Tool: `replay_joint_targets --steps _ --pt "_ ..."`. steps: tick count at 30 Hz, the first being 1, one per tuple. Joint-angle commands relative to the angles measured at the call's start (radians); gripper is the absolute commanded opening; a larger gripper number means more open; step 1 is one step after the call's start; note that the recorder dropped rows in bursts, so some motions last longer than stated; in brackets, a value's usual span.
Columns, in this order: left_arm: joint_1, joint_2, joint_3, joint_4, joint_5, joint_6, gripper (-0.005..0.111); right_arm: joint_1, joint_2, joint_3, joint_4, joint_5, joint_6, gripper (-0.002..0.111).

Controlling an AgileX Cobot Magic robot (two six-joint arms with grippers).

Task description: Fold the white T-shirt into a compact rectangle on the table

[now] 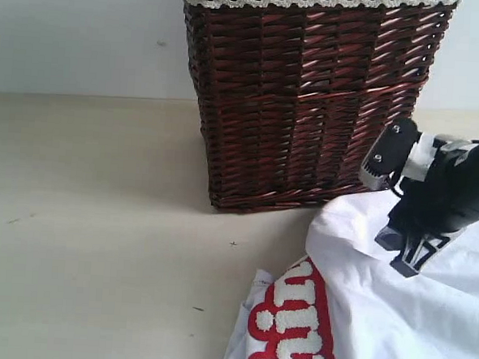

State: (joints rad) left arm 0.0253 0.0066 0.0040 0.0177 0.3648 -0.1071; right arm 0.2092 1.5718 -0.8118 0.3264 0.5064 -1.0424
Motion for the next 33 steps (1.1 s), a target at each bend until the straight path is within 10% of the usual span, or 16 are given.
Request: replay_joint_targets --steps 1,8,14,33 --pt "-0.005 -0.007 -0.004 -0.003 -0.011 -0.001 0.000 0.001 -0.138 0.001 0.049 -0.009 -0.003 0.046" --pt "-0.005 -0.007 -0.004 -0.003 -0.011 -0.001 0.000 0.001 -0.186 -0.010 0.566 -0.144 -0.414 0.006" --pt "-0.005 -0.007 -0.004 -0.003 -0.011 -0.001 0.000 0.080 0.018 -0.010 0.753 0.015 -1.045 0.000" --pt "-0.005 -0.007 -0.004 -0.003 -0.011 -0.001 0.000 0.117 0.310 -0.315 0.987 -0.039 -1.074 0.000"
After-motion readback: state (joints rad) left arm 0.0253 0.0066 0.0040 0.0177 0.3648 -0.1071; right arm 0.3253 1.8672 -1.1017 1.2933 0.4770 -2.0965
